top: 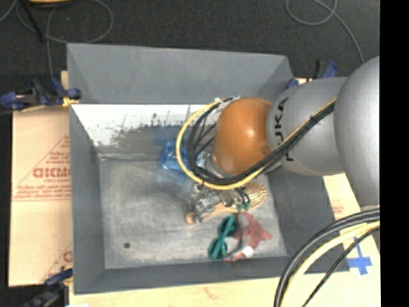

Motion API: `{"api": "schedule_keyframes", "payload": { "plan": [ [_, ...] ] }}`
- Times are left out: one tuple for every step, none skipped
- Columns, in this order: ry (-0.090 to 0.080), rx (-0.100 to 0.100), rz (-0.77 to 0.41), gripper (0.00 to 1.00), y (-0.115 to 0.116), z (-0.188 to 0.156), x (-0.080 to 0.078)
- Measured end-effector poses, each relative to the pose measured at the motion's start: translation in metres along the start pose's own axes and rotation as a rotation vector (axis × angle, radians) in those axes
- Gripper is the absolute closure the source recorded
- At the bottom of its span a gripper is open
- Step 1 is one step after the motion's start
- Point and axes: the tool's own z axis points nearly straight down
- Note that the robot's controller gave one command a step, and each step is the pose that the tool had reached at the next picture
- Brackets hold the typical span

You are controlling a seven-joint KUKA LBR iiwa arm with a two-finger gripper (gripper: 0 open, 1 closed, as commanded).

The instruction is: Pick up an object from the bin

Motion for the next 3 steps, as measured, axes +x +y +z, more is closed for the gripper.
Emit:
{"api": "schedule_keyframes", "payload": {
  "plan": [
    [0.004,0.001,-0.007,1.0,-0.0247,-0.1452,0.0363],
    [0.005,0.0,-0.006,0.0,-0.0239,-0.1447,0.0365],
    [0.005,-0.001,-0.006,0.0,-0.0237,-0.1447,0.0365]
  ]
}}
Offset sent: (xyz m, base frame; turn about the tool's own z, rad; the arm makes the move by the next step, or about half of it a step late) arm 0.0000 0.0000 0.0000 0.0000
